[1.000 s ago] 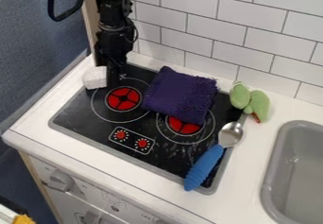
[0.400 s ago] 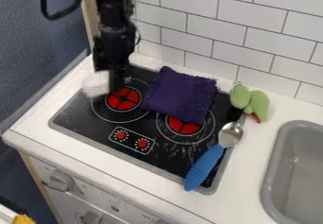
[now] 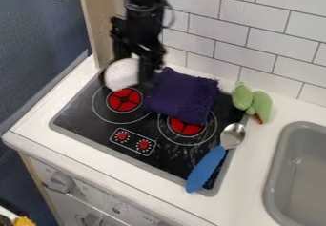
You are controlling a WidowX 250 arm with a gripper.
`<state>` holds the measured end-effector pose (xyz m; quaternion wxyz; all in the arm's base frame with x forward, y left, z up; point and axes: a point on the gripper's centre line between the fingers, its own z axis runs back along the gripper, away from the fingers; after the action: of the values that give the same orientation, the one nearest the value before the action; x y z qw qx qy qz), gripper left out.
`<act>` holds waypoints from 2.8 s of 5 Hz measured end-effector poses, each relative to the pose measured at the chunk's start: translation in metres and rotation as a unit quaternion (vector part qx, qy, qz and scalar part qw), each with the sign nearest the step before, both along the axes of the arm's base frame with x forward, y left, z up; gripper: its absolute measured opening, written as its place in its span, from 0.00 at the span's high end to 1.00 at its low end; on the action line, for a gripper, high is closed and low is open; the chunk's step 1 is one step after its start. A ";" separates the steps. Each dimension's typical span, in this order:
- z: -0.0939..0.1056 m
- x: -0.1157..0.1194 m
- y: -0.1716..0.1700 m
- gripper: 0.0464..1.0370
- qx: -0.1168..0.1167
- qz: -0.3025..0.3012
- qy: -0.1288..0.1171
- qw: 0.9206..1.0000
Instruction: Take the white thing and put it on the right side of the blue spoon.
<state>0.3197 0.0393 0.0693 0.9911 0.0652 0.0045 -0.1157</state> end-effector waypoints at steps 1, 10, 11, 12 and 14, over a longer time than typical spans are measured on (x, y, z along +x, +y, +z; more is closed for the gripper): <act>0.001 -0.001 -0.048 0.32 -0.008 0.024 -0.002 1.000; -0.081 -0.035 -0.192 0.32 -0.018 0.036 0.034 0.999; -0.082 -0.034 -0.192 0.32 -0.016 0.033 0.034 0.999; -0.083 -0.033 -0.194 0.25 -0.009 0.023 0.032 0.999; -0.093 -0.042 -0.193 0.03 0.013 0.017 0.035 0.999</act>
<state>0.2777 -0.1538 -0.0235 0.9912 0.0740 0.0420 -0.1013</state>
